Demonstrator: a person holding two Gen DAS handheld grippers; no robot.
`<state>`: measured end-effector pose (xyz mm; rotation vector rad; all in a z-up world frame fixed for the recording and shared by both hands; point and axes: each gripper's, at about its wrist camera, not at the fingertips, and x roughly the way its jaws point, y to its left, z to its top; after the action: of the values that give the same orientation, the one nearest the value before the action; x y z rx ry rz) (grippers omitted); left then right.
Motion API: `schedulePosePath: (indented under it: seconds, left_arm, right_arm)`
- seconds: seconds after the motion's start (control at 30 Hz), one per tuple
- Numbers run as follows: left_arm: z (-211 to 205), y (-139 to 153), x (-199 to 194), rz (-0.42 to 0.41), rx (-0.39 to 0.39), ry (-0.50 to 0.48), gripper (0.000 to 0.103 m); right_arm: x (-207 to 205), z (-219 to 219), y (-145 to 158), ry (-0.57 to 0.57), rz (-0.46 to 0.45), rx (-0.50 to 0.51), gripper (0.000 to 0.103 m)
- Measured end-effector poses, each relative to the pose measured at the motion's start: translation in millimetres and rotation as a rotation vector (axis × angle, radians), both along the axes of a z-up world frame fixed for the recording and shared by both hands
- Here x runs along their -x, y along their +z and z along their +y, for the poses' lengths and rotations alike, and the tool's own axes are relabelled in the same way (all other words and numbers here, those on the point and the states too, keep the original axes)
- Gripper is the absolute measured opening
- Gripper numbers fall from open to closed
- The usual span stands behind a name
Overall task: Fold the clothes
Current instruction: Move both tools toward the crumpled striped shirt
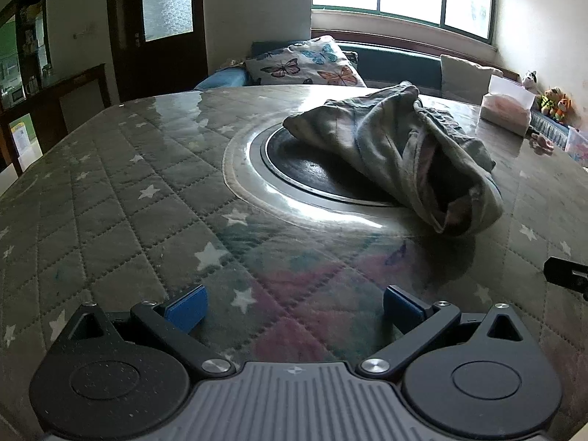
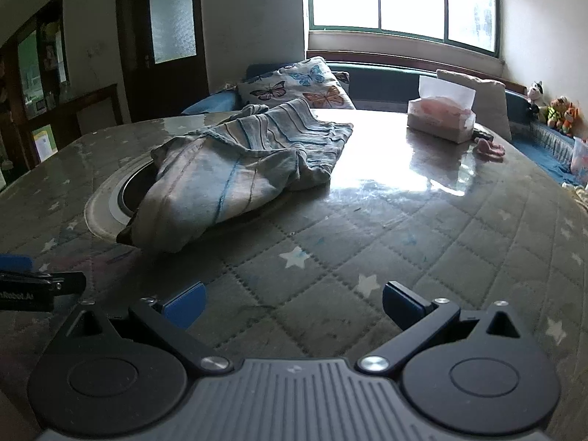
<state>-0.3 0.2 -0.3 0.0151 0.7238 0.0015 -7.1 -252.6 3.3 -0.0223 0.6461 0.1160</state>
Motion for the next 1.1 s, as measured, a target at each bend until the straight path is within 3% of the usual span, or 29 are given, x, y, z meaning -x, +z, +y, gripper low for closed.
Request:
schedulePosePath:
  seconds: [1.1]
  left_arm:
    - [-7,0,19,0.001,0.001,-0.083,0.103]
  right_arm:
    - [30,23,2,0.043,0.033,-0.021,0.103]
